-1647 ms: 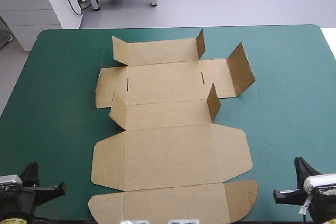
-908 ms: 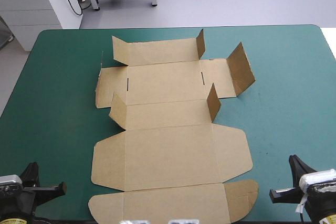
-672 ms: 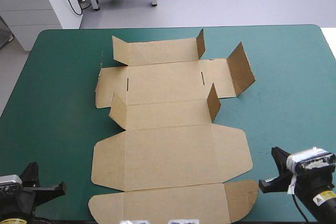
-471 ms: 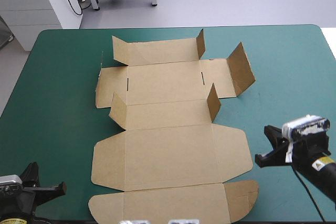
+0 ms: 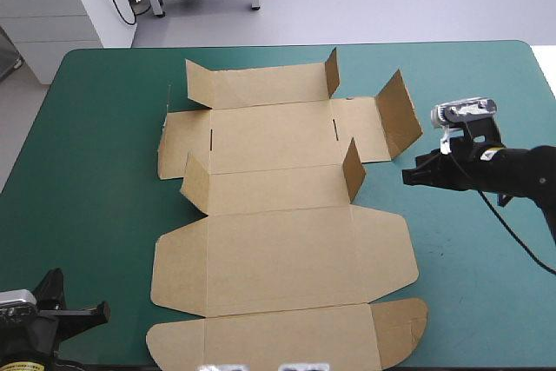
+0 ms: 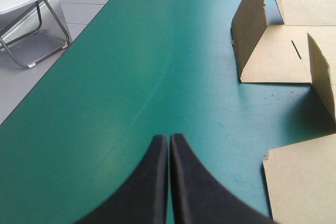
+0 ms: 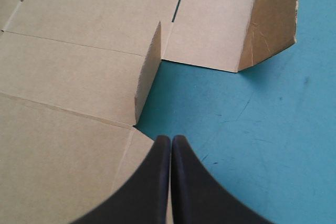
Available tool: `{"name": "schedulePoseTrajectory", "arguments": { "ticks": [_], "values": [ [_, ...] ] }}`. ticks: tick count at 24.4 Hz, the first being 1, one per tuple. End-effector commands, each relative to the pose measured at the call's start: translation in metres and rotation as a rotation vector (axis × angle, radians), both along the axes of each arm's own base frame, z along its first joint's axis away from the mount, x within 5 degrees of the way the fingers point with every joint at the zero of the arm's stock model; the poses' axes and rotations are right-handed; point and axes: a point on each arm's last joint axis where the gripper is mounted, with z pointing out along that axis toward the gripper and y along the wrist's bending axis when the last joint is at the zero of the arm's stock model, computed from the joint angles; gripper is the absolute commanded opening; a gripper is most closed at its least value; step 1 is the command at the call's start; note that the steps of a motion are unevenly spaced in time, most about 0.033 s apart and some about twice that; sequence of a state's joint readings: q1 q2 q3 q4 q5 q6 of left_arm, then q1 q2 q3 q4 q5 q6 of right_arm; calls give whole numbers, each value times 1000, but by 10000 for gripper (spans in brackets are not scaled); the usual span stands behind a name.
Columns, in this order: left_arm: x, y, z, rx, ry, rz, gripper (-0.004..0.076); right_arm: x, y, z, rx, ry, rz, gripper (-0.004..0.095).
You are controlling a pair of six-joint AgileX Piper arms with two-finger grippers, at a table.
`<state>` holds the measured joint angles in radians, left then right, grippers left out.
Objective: Fold the box
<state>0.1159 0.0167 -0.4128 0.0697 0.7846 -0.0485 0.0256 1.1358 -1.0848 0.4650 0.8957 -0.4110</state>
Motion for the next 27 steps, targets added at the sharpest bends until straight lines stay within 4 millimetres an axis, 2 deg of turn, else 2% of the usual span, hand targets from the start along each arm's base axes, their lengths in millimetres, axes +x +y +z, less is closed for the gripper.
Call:
{"name": "schedulePoseTrajectory", "arguments": {
  "ticks": [1,5,9,16,17,20,22,25,26,27],
  "values": [
    [2,0,13,8,-81,-10,-8,19,12,11,-50,-23,-1,3],
    [2,0,13,8,-81,-10,-8,36,37,7,-146,-5,37,3],
    [2,0,13,8,-81,-10,-8,56,64,3,-157,30,77,3],
    [2,0,13,8,-81,-10,-8,99,91,-15,-214,204,140,2],
    [2,0,13,8,-81,-10,-8,111,96,-15,-220,220,147,2],
    [2,0,13,8,-81,-10,-8,126,103,-12,-197,221,137,6],
    [2,0,13,8,-81,-10,-8,127,104,-6,-212,228,167,63],
    [2,0,13,8,-81,-10,-8,124,102,-5,-242,293,180,424],
    [2,0,13,8,-81,-10,-8,124,102,-7,-244,302,176,593],
    [2,0,13,8,-81,-10,-8,125,102,-9,-245,306,176,644]
  ]
}}
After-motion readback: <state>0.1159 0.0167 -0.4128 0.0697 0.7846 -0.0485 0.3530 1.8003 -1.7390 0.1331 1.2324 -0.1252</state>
